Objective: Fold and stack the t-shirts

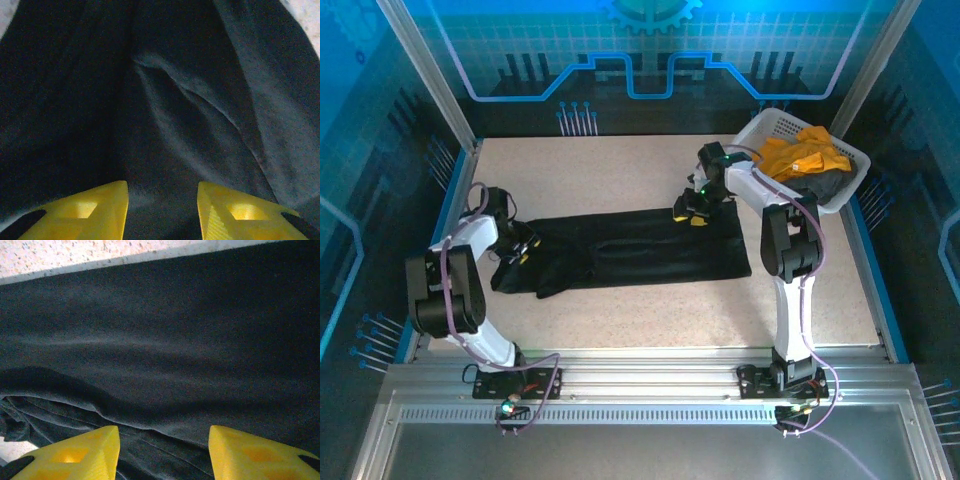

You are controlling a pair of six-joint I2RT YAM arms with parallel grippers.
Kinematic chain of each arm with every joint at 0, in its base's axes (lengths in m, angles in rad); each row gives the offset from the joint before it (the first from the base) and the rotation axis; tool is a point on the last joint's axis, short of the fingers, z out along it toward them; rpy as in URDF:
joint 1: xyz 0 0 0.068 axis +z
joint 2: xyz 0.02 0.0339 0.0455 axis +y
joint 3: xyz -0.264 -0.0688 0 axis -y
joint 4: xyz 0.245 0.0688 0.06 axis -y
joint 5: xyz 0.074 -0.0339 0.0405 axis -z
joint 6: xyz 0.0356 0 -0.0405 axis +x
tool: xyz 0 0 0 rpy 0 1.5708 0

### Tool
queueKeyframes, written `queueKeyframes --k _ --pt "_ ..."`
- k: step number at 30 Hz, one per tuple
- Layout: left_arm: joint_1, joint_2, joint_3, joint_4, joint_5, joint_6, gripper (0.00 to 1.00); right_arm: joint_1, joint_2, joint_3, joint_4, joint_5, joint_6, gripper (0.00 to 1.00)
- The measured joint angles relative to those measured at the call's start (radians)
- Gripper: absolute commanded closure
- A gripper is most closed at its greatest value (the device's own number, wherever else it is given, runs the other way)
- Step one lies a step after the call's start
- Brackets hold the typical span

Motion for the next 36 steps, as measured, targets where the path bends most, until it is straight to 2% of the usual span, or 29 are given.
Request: queueKeyframes --k 6,19,36 --pt "0.002 0.005 0.0 -0.002 -0.053 0.031 0.57 0.0 0.001 0.001 0.002 -0.009 0.0 0.49" --pt "0.013 0.047 0.0 0.019 -0.076 0.076 0.59 0.0 0.024 0.02 0.008 -0.025 0.002 0.49" --pt "0.015 0.054 -0.001 0.068 -0.038 0.103 1.0 0.0 0.025 0.032 0.007 -0.025 0.005 0.5"
